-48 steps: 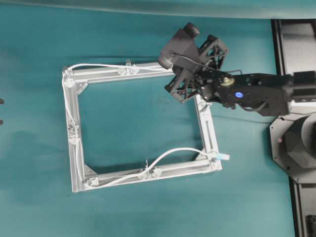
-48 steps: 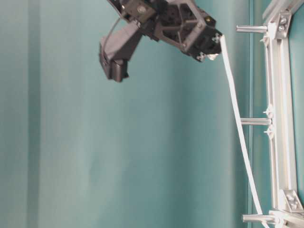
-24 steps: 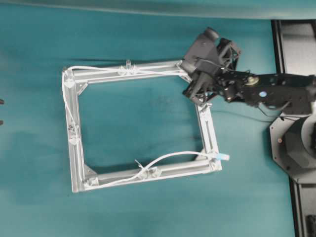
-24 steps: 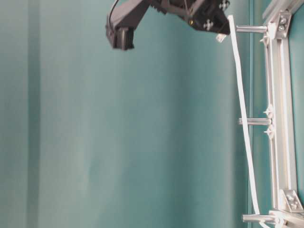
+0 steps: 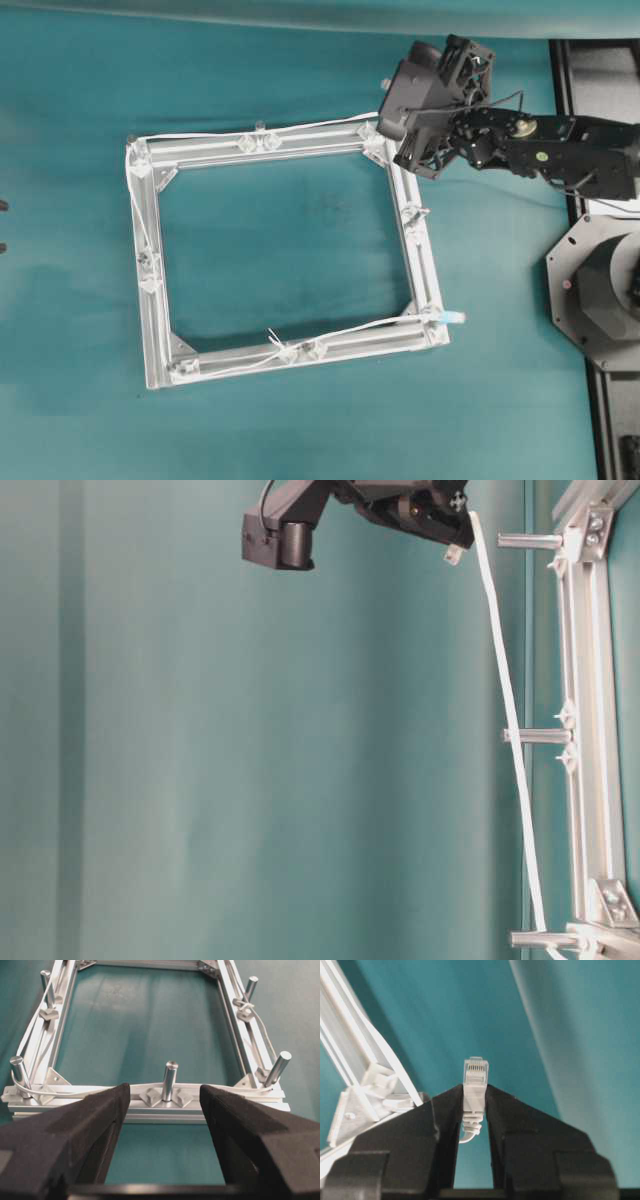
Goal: Move the cable alternately left and right between 8 pins so it hooks onto each one.
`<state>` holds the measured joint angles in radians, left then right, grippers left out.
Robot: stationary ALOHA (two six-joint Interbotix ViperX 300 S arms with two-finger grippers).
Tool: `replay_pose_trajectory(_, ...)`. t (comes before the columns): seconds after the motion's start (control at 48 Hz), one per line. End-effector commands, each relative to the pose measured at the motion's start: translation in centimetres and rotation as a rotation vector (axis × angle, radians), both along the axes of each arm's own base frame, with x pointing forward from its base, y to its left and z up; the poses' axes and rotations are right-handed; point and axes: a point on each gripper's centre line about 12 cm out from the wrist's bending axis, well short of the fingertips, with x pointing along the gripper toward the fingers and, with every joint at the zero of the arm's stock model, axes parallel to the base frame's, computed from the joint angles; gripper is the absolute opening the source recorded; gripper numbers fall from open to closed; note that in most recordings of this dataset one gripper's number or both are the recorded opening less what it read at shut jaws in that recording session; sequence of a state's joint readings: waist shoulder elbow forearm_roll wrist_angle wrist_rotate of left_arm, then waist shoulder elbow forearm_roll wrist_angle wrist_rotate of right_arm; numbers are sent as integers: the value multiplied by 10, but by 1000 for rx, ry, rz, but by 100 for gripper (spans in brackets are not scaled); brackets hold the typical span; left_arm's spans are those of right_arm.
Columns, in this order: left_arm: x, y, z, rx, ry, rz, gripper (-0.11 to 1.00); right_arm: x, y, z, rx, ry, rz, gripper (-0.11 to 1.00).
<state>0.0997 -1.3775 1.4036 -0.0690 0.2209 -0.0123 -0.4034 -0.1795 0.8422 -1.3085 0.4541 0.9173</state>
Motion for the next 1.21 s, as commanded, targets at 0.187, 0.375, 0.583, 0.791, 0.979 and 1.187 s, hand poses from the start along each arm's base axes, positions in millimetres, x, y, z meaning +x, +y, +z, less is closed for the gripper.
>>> replay_pose_trajectory(0.187,1,0,3,5,-6,-3,70,-1,-21,-1,-19,-5,54,16)
replay_pose_trajectory(0.375,1,0,3,5,-6,-3,70,-7,-13,-33,117,-6,49,16)
replay_pose_trajectory(0.583,1,0,3,5,-6,-3,70,-7,-11,-35,184,-71,-21,16)
replay_pose_trajectory(0.791,1,0,3,5,-6,-3,70,-5,-8,-35,330,-228,-209,16)
replay_pose_trajectory(0.979,1,0,3,5,-6,-3,70,-2,-4,-36,503,-402,-445,16)
replay_pose_trajectory(1.187,1,0,3,5,-6,-3,70,1,3,-35,621,-536,-714,16)
